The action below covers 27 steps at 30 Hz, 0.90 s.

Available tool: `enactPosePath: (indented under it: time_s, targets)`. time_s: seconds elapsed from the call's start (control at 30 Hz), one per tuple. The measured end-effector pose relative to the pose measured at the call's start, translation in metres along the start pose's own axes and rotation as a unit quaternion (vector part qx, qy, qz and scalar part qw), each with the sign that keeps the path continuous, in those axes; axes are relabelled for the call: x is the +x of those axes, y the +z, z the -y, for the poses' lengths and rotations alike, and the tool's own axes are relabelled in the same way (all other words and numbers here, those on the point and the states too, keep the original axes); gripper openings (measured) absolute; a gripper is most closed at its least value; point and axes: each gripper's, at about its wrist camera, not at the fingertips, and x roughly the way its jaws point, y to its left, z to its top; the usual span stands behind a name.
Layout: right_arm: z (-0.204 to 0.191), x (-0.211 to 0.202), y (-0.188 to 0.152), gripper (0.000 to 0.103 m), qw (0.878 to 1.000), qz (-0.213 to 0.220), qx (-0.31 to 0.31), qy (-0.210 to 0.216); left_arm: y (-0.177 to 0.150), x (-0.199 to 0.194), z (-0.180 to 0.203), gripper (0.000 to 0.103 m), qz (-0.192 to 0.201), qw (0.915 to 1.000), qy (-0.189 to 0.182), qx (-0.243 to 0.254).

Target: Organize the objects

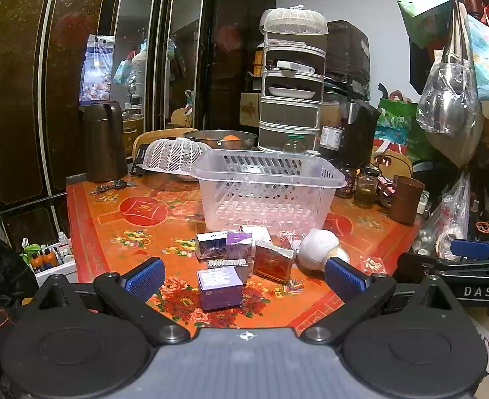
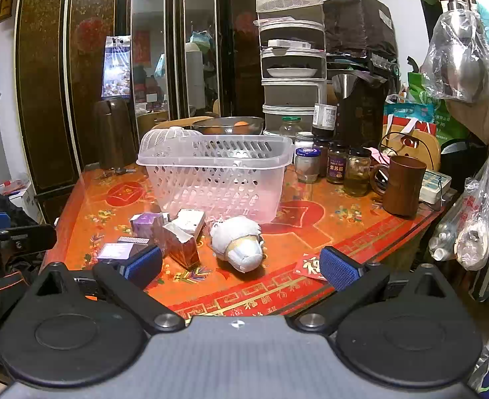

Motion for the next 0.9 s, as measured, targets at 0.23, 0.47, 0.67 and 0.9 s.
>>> enactPosePath:
  time_s: [0.23, 0.47, 0.67, 0.9]
  targets:
    - [0.0019, 0.0008, 0.0009, 0.103, 1.0, -0.001, 0.004, -0.002, -0.0007, -0.0008, 0.0, 0.103, -0.003, 1.0, -0.002, -0.002]
    - [0.0019, 0.001, 0.0008, 0.103, 1.0, -0.002, 0.003, -0.001, -0.0011, -0.0005, -0.001, 0.103, -0.004, 1.0, -0.003, -0.003]
    - [0.0009, 0.0018, 0.0008, 0.103, 1.0, -0.002, 0.004, -0.001, -0.0009, -0.0004, -0.0007, 0.103, -0.004, 1.0, -0.003, -0.004]
    - [0.0001, 0.0023, 0.0003, 0.103, 1.0, -0.001, 0.008, 0.006, -0.0024, 0.0008, -0.0007, 0.103, -0.006, 1.0, -0.003, -0.004]
